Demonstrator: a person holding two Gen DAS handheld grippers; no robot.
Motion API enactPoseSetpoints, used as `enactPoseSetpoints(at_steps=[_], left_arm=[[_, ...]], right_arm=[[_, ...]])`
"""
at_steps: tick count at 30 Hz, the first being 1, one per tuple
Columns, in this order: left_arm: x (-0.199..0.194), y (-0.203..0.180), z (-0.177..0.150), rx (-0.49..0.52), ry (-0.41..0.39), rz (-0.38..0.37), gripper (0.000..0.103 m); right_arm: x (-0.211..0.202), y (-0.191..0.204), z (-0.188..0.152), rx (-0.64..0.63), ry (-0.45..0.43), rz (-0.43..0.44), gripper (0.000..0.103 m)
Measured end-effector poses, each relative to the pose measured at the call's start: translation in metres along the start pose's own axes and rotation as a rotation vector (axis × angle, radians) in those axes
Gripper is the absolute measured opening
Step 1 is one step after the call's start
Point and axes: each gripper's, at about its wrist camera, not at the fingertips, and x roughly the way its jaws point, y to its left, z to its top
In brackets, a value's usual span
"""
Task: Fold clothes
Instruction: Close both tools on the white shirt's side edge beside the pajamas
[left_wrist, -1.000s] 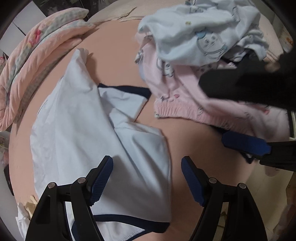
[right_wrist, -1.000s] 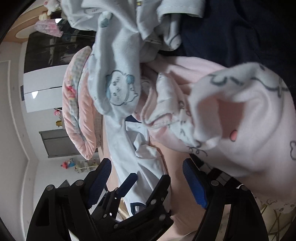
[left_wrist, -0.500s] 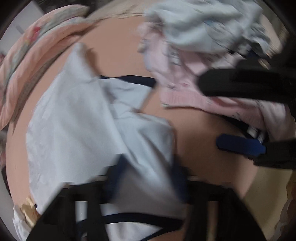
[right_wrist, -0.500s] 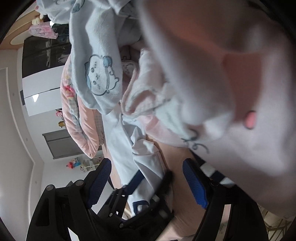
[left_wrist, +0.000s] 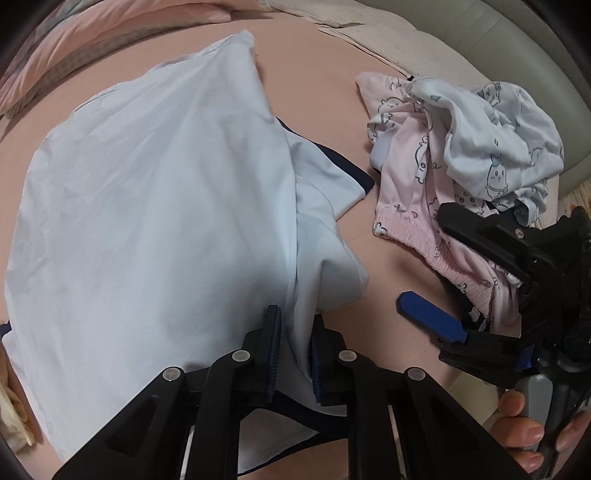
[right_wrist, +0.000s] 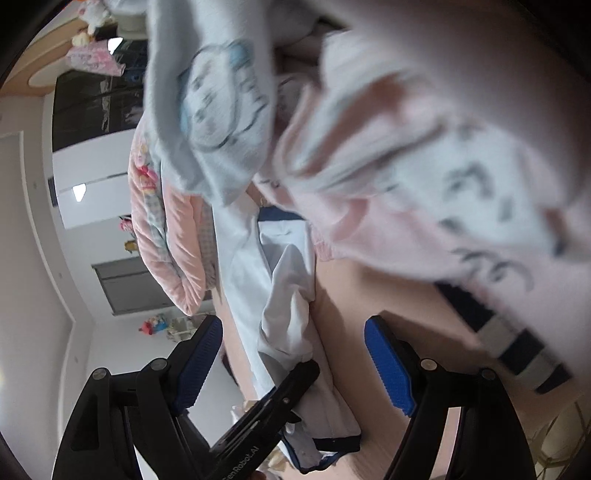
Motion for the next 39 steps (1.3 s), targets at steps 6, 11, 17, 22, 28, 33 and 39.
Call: enactPoseSetpoints(at_steps=[6, 11, 17, 22, 28, 33, 39], left_arm=[[-0.002, -0.001, 0.000, -0.015, 0.006, -0.028, 0.012], [-0.007, -0.004, -0.001, -0.014, 0.000, -0.032, 0.012], [-0.005, -0.002, -0.002, -0.022, 0.006, -0.035, 0.012], [-0.003, -0.005, -0.003, -0.013, 0.003, -0.033, 0.012], [0.000, -0.017, -0.002, 0.014, 0.014, -0.007, 0.012], [0.003, -0.027, 0.002, 0.028, 0.040, 0.005, 0.013], [0.003, -0.040, 0.002, 0.062, 0.058, 0.002, 0.035]], right_arm=[[0.017, 0.012, -0.013, -0.019, 0.015, -0.050, 0.079], [0.039, 0.018, -0.018, -0.037, 0.038, -0.061, 0.078], [0.051, 0.009, -0.012, 0.068, 0.011, -0.066, 0.051], [0.056, -0.004, -0.016, 0.203, 0.009, 0.004, 0.041], [0.062, -0.007, -0.019, 0.122, 0.034, -0.060, 0.014], [0.058, 0.001, -0.018, 0.016, 0.022, -0.090, 0.011], [0.045, 0.022, -0.010, -0.162, -0.001, -0.146, 0.011]])
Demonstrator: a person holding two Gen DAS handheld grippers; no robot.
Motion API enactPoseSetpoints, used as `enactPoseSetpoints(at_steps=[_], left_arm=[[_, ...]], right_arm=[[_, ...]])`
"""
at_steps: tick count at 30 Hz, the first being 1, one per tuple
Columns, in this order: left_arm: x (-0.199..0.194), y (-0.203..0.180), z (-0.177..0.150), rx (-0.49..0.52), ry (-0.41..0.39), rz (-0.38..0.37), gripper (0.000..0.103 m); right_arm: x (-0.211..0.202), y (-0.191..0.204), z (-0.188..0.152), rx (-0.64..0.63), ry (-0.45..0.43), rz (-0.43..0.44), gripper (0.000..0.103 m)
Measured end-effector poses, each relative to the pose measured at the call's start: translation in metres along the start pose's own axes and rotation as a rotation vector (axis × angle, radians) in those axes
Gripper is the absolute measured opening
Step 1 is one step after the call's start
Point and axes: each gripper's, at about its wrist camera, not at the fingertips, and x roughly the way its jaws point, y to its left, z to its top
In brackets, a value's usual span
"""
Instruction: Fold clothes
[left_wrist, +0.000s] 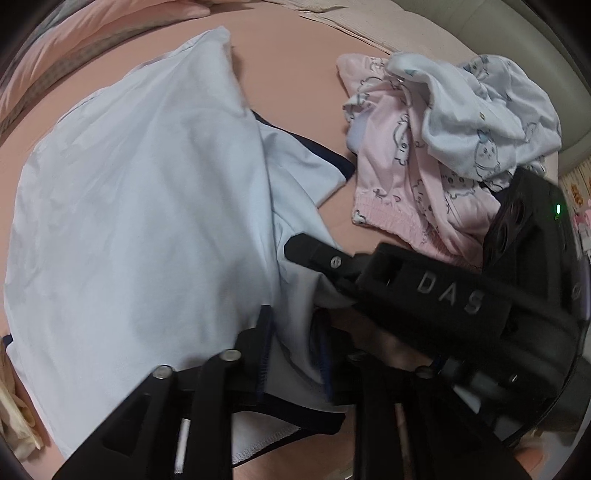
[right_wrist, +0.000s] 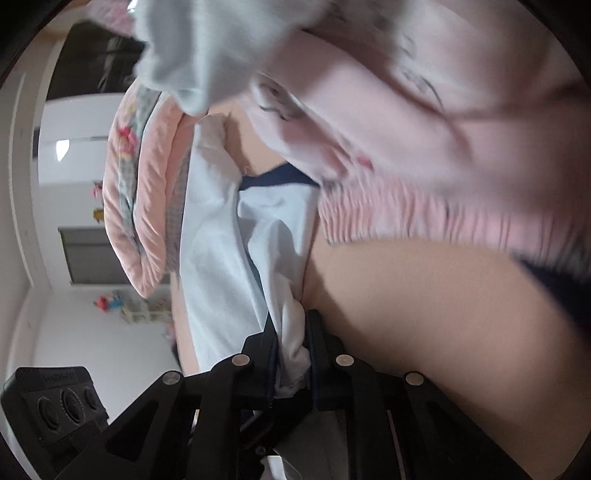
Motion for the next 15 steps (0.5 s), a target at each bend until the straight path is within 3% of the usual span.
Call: enactPoseSetpoints(at_steps=[1, 3, 8, 15], left_arm=[[-0.001, 0.000, 0.000, -0.003, 0.001, -0.019, 0.045], [-0.004, 0.003, -0.001, -0.023, 0.001, -0.068, 0.052], [-0.015, 0.011, 0.002, -0.068, -0.043, -0.104, 0.052], [-0.025, -0.016, -0.001, 0.055, -0.113, -0.075, 0.057]], right_arm=[[-0.004, 0.000, 0.003, -0.004, -0.003, 0.016, 0.011], [-0.011, 0.001, 0.008, -0.013, -0.008, 0.047, 0.011], [-0.024, 0.005, 0.010, -0.038, -0.016, 0.082, 0.011], [-0.046, 0.008, 0.009, -0.063, -0.023, 0.128, 0.011]])
